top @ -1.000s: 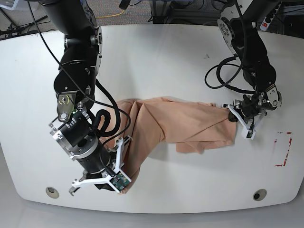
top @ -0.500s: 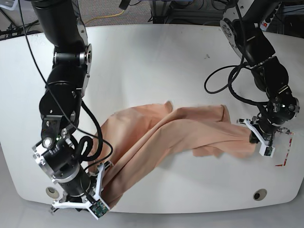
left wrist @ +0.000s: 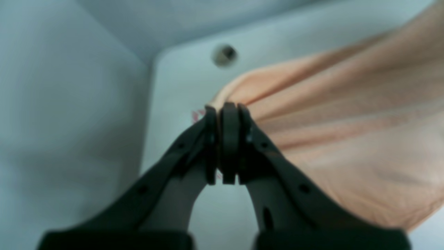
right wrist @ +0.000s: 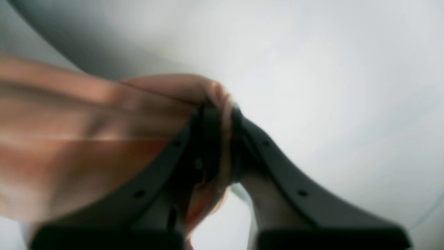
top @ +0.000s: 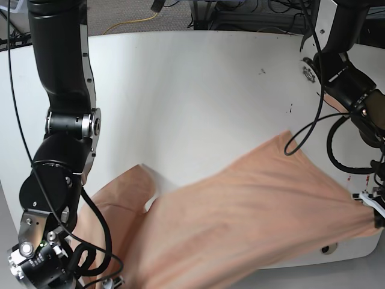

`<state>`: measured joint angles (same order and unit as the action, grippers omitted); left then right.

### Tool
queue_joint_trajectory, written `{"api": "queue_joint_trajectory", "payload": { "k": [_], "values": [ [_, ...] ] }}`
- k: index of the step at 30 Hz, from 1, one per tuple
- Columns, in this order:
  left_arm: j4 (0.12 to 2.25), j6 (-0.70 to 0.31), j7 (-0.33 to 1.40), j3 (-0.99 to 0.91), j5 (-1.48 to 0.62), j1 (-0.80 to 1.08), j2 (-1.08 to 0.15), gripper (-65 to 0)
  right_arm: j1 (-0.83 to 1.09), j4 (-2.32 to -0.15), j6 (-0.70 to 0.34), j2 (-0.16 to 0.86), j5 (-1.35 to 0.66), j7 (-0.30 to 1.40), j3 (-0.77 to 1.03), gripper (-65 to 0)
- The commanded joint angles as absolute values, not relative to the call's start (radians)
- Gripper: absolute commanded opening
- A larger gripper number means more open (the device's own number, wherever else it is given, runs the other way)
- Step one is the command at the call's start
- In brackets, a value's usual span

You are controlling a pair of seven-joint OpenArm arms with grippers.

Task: Fold the T-shirt properly
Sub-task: 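Lift and stretch the shirt between both grippers, then lay it flat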

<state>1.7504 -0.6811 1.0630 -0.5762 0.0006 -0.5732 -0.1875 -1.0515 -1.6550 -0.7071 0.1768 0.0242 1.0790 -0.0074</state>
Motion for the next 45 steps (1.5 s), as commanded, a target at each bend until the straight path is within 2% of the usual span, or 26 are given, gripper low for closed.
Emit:
{"api": "queue_joint_trajectory", "payload": {
  "k": [1, 11, 18, 31, 45],
  "values": [
    [1.765, -0.674, 1.078, -0.593, -0.007, -0.688, -0.243, -65.0, -1.152, -1.669, -0.698, 0.179, 0.03, 1.055, -0.007, -65.0],
    [1.767, -0.68, 1.194, -0.595, -0.008, -0.889, -0.348, -65.0, -1.228, -1.73, -0.698, 0.188, 0.03, 1.061, -0.053, -65.0],
    [1.768, -0.684, 1.204, -0.596, -0.01, -0.888, -0.351, -65.0, -1.079, -1.833, -0.698, 0.206, 0.031, 1.075, -0.051, -65.0],
    [1.879, -0.698, 1.204, -0.599, -0.01, -0.607, -0.341, -65.0, -0.624, -1.997, -0.698, 0.194, 0.024, 1.07, 0.074, -65.0],
    [1.94, -0.698, 1.204, -0.768, -0.01, -0.171, -0.286, -65.0, -0.257, -2.018, -0.698, 0.058, 0.022, 1.07, 0.329, -65.0]
  ]
}}
